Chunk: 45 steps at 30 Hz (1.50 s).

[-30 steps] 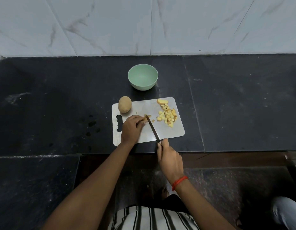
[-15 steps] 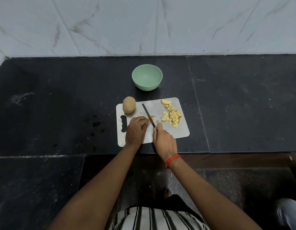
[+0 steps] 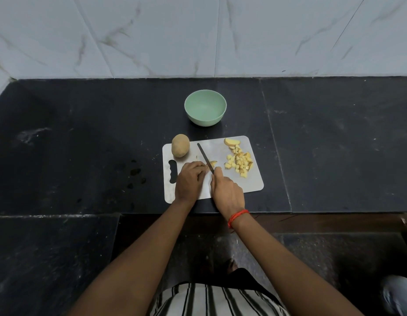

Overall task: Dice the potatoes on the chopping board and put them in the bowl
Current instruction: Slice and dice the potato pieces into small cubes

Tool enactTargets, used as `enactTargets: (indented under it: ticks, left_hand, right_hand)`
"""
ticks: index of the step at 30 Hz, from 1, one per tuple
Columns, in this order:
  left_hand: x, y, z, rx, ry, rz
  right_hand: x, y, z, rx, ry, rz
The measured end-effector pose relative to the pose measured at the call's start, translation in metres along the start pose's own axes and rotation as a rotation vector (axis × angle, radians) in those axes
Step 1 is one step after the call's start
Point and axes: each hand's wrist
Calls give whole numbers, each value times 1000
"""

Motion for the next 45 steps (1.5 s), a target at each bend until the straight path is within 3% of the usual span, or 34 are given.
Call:
enactTargets:
  ticks: [14,18,22,25,28,32,39,42,45]
  left_hand:
    - [-1,-5,-1,-19,-33,-34]
    - [-1,-5,0,-17,-33,-61]
    - [-4,-2,3,-95,-34,-180]
    - [-10,-8,9,-182,49,-215]
    - [-16,-15,24,-234,215,-89]
    - [-15,-21,46,-203,377,57]
    - [-9,-36,62,-141,491,202]
    - [-5,-41,63,-166,438,168]
    - [-1,-41,60,-303,287,-70]
  right_hand:
    - [-1,-36,-75,-2,87,28]
    - [-6,-41,-88,33,30,99]
    - [-10,-51,-65,55,-154,172]
    - [-14,-73,-28,56,-232,278]
    - [-14,-95,-4,0,-247,339]
    - [0,-106,-3,-1,-302,393]
    - [8,-109,-2,8,-307,394]
    - [9,-109,-2,7,-313,383]
    - [7,-108,-2,-1,-328,368]
Point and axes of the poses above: each hand's wrist, its own z-axis towards the middle knuckle, its own x-axis out of the palm, y = z × x, and after that the axes turned 12 degrees about -z, right-handed
